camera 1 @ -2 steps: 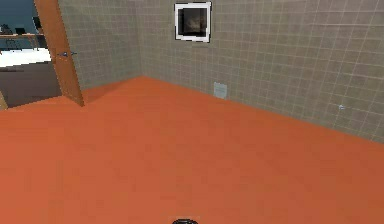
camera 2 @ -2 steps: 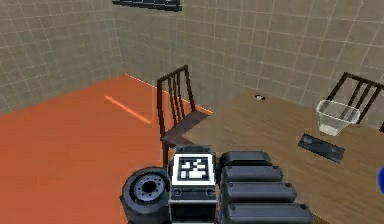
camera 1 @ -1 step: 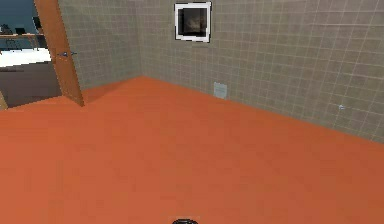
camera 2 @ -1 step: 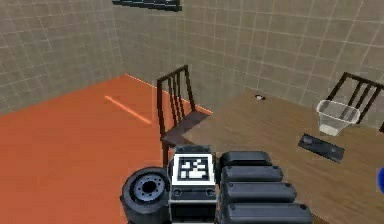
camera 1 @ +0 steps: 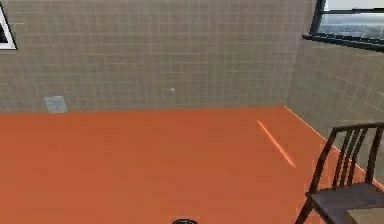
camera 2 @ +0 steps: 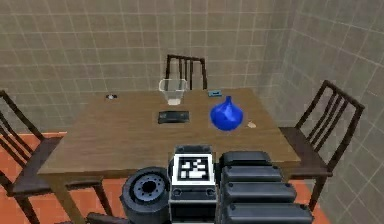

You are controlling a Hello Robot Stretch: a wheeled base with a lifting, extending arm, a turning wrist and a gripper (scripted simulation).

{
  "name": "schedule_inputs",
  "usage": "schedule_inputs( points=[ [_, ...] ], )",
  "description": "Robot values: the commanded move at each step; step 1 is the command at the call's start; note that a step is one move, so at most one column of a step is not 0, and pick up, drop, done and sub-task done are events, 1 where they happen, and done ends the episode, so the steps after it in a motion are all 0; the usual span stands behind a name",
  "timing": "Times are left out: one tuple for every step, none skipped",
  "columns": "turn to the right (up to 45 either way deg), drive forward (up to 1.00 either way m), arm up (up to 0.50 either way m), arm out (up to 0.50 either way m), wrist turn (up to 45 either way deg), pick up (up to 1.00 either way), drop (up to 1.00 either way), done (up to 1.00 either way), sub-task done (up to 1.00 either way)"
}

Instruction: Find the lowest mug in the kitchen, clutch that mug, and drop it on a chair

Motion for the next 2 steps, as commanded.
schedule_inputs(
  points=[
    [9.0,0.0,0.0,0.0,0.0,0.0,0.0,0.0,0.0],
    [-42.0,0.0,0.0,0.0,0.0,0.0,0.0,0.0,0.0]
  ],
)
